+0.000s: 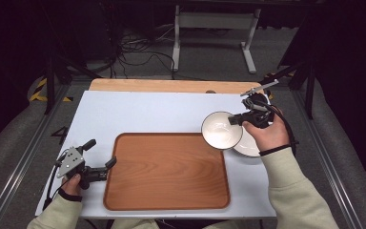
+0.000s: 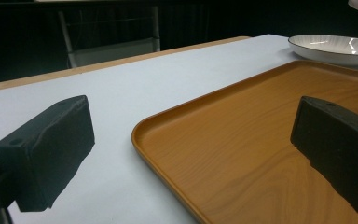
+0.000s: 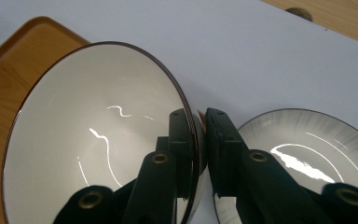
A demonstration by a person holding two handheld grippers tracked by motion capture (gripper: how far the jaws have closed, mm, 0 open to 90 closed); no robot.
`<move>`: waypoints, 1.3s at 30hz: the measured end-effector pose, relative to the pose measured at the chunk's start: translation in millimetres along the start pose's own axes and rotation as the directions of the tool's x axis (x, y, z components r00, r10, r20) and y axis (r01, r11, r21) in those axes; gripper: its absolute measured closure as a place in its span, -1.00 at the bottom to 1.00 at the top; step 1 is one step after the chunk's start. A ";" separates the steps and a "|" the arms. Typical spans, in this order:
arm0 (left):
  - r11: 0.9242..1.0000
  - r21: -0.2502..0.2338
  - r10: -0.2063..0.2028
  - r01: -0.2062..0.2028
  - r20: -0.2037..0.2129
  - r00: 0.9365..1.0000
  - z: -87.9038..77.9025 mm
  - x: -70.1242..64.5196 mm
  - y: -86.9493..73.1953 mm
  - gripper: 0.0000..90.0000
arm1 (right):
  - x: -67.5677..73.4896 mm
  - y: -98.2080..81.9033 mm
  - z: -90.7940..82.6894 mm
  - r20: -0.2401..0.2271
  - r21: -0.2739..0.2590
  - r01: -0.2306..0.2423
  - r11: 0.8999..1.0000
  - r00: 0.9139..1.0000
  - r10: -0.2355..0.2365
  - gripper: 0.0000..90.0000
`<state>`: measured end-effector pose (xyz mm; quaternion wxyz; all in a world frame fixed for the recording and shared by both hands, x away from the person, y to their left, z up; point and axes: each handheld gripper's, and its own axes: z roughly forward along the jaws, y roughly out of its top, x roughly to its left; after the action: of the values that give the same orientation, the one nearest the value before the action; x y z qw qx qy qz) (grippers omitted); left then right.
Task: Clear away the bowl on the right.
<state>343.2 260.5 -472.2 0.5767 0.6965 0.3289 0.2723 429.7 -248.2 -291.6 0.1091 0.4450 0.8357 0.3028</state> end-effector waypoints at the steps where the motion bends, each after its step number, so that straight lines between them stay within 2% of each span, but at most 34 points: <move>1: 1.000 0.000 0.000 0.000 0.000 1.000 0.0 0.0 0.0 -1.00 | 2.3 0.9 2.0 -0.009 0.001 0.004 1.000 1.000 -0.004 0.81; 7: 1.000 0.000 0.000 0.000 0.000 1.000 0.1 0.1 0.0 -1.00 | 20.8 8.2 14.2 -0.054 0.007 0.038 0.999 0.998 -0.037 0.81; 17: 1.000 0.000 0.000 0.000 0.000 1.000 0.0 0.0 0.0 -1.00 | 46.2 19.3 26.2 -0.086 0.016 0.089 0.996 0.992 -0.087 0.81; 26: 1.000 0.000 0.000 0.000 0.001 1.000 0.0 0.1 0.0 -1.00 | 61.4 25.9 35.7 -0.132 0.010 0.104 0.994 0.986 -0.102 0.81; 31: 1.000 0.000 0.000 0.000 0.001 1.000 0.0 0.1 0.0 -1.00 | 65.9 27.5 44.5 -0.163 0.014 0.093 0.996 0.983 -0.089 0.81; 39: 1.000 0.000 0.001 -0.001 0.001 1.000 0.0 -0.1 0.0 -1.00 | 74.6 25.7 60.2 -0.219 0.019 0.094 0.995 0.972 -0.088 0.80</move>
<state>343.1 260.5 -472.2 0.5769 0.6968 0.3282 0.2720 431.0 -152.4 -317.3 0.0244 0.3719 0.8664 0.3323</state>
